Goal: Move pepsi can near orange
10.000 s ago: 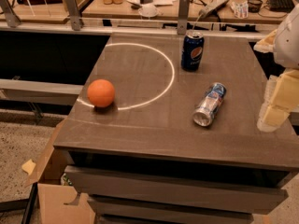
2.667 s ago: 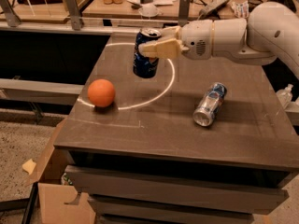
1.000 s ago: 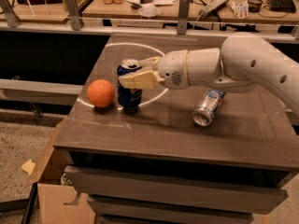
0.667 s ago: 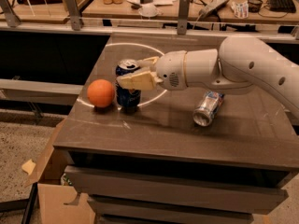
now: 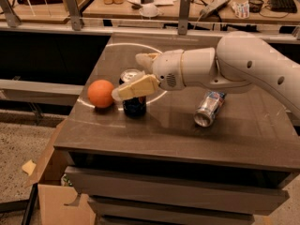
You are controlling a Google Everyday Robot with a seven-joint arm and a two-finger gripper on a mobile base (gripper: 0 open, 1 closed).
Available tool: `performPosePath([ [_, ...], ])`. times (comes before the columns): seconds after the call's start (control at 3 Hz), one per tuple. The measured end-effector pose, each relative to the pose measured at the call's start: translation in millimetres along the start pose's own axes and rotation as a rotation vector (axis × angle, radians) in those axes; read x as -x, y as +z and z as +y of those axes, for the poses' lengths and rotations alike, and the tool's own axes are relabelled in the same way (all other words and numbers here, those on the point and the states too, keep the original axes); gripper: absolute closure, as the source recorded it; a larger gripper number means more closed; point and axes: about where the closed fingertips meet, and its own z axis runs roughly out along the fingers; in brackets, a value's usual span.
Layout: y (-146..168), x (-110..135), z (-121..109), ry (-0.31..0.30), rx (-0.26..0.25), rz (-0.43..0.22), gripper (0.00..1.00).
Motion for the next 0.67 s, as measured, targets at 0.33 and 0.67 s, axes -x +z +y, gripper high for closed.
performPosePath([
  [0.33, 0, 0, 0, -0.006, -0.001, 0.003, 0.0],
  [0.67, -32, 3, -23, -0.043, -0.066, 0.057, 0.0],
])
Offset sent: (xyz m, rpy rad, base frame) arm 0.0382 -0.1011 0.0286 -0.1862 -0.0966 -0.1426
